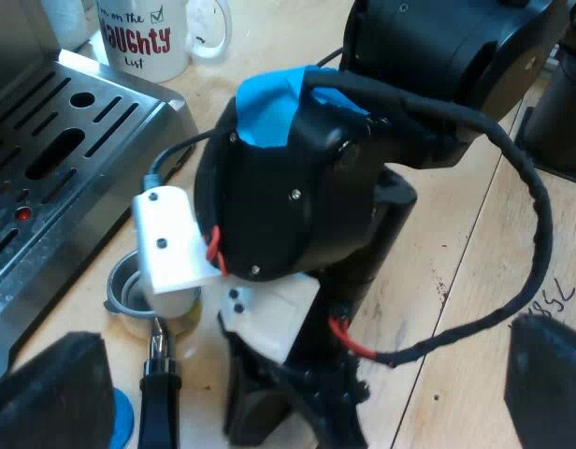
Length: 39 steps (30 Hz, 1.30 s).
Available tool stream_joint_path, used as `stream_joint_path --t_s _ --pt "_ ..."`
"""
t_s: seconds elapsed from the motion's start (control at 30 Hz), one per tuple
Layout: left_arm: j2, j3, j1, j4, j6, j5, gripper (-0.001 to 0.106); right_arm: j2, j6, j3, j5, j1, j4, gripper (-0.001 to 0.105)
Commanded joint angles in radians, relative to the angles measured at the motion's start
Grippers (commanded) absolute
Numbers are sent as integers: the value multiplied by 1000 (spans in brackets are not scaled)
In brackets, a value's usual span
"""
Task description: Put the handle in the coffee machine
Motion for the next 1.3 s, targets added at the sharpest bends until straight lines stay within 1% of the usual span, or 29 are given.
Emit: stream_joint_path --t_s 0.03,0.23,0.43,0.5,0.53,0.6,0.63,0.67,0.7,0.73,0.77,0.8,0.87,0.93,1.03,1.17,1.3 --pt "3 -10 -5 0 -8 -9 86 -40 3 -6 -7 2 118 0" --pt "3 -10 -5 0 -8 -9 86 -122 3 -6 6 2 337 0" --pt "3 -10 -5 0 -8 -9 86 -219 -13 -6 110 2 486 0" --pt "3 -7 -5 -4 -8 -18 86 -254 -13 -6 148 2 521 6" --pt "3 -5 -5 -3 -8 -30 86 -278 -17 -6 174 2 540 14" --pt "3 2 -5 -3 -8 -55 86 -309 -40 -6 189 2 559 31" --pt "3 8 -5 -3 -8 -62 86 -333 -44 -6 194 2 564 42" --pt "3 15 -5 -3 -8 -62 86 -356 -44 -6 204 2 566 56" --pt "3 18 -5 -3 -8 -62 86 -364 -44 -6 206 2 566 60" --pt "3 27 -5 -3 -8 -62 86 -386 -44 -6 216 2 566 72" --pt "3 34 -5 -3 -8 -62 86 -407 -47 -8 222 2 566 81" --pt "3 39 -5 -3 -8 -66 86 -416 -53 -8 223 2 566 84" --pt "3 58 -5 -3 -8 -97 86 -440 -59 -14 226 0 566 90" --pt "3 70 -5 -3 -5 -121 86 -451 -59 -22 243 0 566 90" --pt "3 96 -5 -3 3 -183 86 -453 -65 -46 267 0 564 89" --pt "5 120 -5 -3 23 -248 86 -453 -66 -67 267 -10 549 87" --pt "5 135 -5 5 23 -252 86 -453 -66 -82 259 -49 545 87"
